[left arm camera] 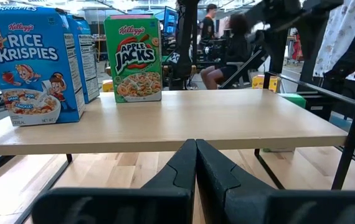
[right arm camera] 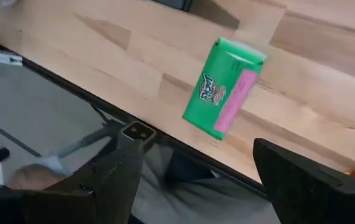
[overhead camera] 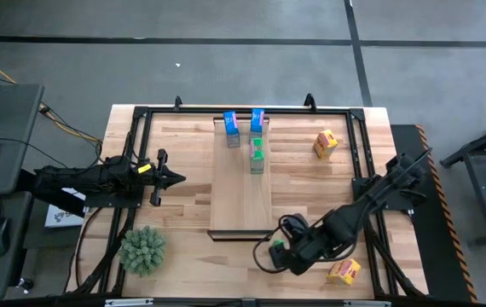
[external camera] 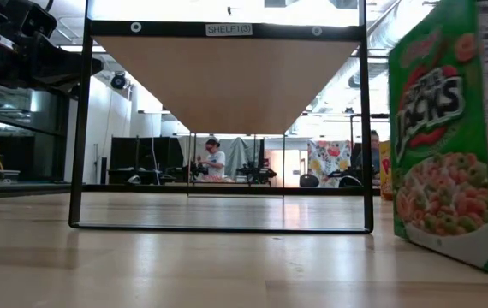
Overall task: Stack cereal on shelf
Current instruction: Put the green cereal box on the shelf aligned with the other green cereal box
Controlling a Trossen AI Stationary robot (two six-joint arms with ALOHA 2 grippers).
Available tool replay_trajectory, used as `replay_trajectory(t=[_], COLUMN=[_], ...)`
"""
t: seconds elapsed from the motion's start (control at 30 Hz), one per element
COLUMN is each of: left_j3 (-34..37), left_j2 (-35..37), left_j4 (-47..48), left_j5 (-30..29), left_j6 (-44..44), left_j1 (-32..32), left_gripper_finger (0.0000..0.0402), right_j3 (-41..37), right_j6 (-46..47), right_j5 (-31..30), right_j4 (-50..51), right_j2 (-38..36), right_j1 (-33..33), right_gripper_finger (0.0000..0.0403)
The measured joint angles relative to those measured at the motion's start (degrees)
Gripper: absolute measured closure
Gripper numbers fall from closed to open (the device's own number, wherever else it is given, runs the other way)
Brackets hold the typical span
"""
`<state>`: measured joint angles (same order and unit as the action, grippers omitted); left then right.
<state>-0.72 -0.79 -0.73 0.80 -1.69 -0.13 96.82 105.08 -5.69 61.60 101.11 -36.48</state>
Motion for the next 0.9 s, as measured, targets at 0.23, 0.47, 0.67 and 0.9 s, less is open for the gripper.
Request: replay_trajectory(t=[0.23, 0.47, 0.67, 0.9], left_j3=[0.0, 0.0, 0.0, 0.0], left_j2=[0.0, 0.0, 0.0, 0.0], left_j4=[0.0, 0.0, 0.0, 0.0], left_j5=[0.0, 0.0, 0.0, 0.0], left_j6=[0.0, 0.0, 0.0, 0.0], left_j1=[0.0, 0.0, 0.0, 0.0], left_gripper_finger=[0.0398, 0.0398, 0.0398, 0.0398], right_j3=[0.0, 0.0, 0.0, -0.2], right_j6=[4.7, 7.0, 6.5, 5.5], right_j5=[-3.0, -2.7, -2.0, -1.6], right_j4=[0.7, 1.2, 0.4, 1.2], right_j2=[2.2, 5.3, 7.9, 9.2], right_j1=[0.4, 1.1, 2.0, 2.5], right_gripper_finger=[0.0107, 0.0107, 0.0107, 0.0107])
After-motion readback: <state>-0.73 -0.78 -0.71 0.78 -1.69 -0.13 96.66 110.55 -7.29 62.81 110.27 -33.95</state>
